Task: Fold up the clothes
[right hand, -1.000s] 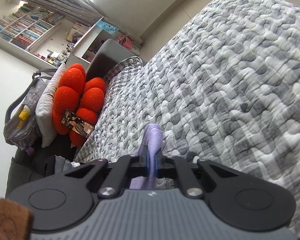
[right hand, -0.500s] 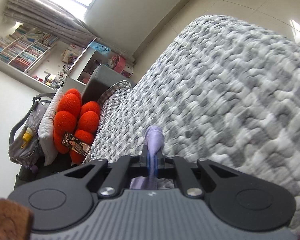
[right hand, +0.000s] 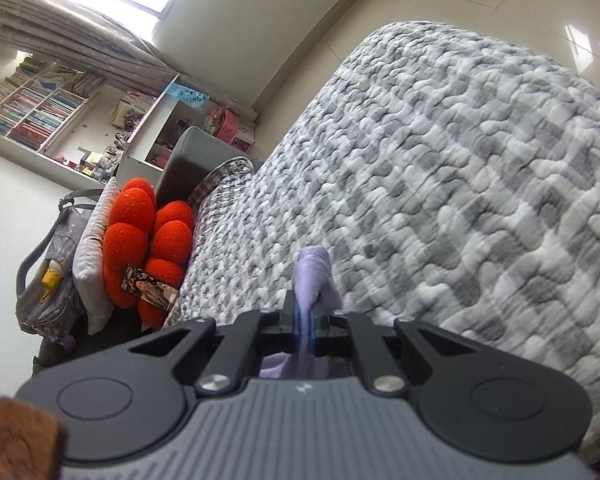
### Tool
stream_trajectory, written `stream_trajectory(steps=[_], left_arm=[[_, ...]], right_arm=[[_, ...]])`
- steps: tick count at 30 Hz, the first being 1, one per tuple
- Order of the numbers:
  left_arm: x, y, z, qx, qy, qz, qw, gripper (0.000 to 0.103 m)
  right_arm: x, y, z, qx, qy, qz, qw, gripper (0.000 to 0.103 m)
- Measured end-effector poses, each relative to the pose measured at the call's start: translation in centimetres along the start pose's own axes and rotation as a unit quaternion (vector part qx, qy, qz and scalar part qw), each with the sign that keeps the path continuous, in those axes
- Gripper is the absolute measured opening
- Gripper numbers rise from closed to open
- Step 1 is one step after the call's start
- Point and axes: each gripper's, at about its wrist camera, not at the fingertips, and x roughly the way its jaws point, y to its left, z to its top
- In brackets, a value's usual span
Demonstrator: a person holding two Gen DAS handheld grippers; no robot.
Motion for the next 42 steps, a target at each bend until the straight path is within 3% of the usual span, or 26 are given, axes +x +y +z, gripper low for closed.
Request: stream_trajectory(steps=[6, 14, 27, 34, 42], left_arm=[[-2.0, 2.7, 1.1, -0.047, -0.023, 0.024, 0.9983, 0.005], [-4.4, 7.5, 1.8, -0.128, -0.036, 0.064, 0.989, 0.005], [-8.8, 14.0, 0.6, -0.22, -0.052, 0.136, 0.9646, 0.005], [-10.7, 16.7, -0.2, -0.26, -0.071, 0.174, 0.9472, 0.005], [-11.0, 18.1, -1.2, -0.288, -0.066, 0.211, 0.932, 0.005]], right_arm=[[2.2, 2.9, -0.8, 0.0, 0.011, 0.018, 1.0, 0.007], [5.9, 6.9, -3.1, -0.021, 0.035, 0.038, 0.998, 0.007], [10.7, 10.8, -7.5, -0.046, 0.076, 0.057, 0.994, 0.007], [12.8, 12.5, -10.1, -0.071, 0.086, 0.073, 0.991, 0.007], [14.8, 13.5, -12.2, -0.098, 0.097, 0.088, 0.987, 0.007]])
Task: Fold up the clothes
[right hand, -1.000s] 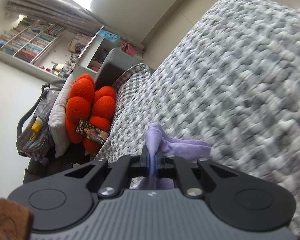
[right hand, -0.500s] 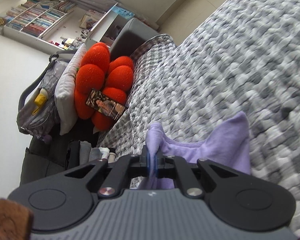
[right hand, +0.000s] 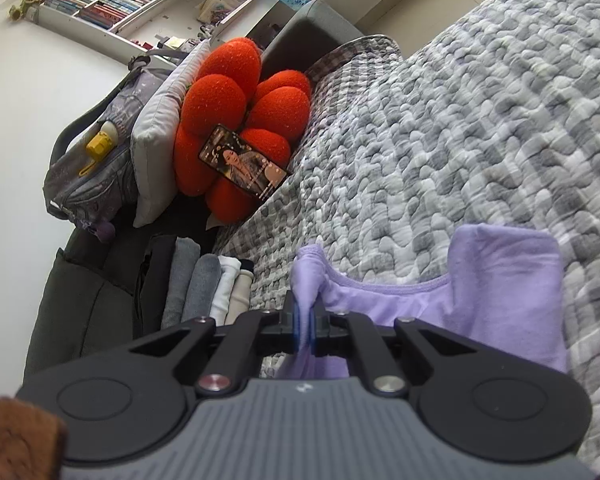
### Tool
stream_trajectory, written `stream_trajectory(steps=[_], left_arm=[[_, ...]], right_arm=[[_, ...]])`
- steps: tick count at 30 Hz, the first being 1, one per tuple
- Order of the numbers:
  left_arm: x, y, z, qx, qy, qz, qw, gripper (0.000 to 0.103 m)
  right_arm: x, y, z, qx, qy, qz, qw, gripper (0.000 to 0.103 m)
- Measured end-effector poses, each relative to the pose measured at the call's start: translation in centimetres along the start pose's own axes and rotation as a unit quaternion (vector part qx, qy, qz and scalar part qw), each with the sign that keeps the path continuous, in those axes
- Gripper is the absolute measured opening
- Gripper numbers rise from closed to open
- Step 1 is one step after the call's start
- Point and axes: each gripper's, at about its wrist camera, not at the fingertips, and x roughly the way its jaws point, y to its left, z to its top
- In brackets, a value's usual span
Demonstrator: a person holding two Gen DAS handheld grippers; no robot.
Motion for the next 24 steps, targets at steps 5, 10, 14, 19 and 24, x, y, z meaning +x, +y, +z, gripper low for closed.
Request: stream_trajectory(steps=[5, 10, 14, 19, 24], left_arm=[[0.3, 1.0, 0.1, -0.024, 0.004, 0.013, 0.9996, 0.005], [0.4, 1.6, 0.3, -0.04, 0.005, 0.026, 0.9989, 0.005], [0.5, 1.8, 0.3, -0.038, 0.004, 0.041, 0.9984, 0.006], [0.4, 1.8, 0.4, -0.028, -0.003, 0.066, 0.9974, 0.012], [-0.8, 0.7, 1.1, 0.006, -0.051, 0.082, 0.9953, 0.026]], right_arm=[[0.7, 0.2, -0.5, -0.004, 0.008, 0.005, 1.0, 0.007], [1.5, 0.2, -1.0, -0.003, 0.017, 0.012, 1.0, 0.008], [1.8, 0.3, -1.3, -0.006, 0.026, 0.02, 0.999, 0.01], [1.5, 0.1, -0.9, 0.007, 0.026, 0.035, 0.999, 0.015], [-0.2, -0.3, 0.3, 0.01, 0.015, 0.047, 0.999, 0.017]])
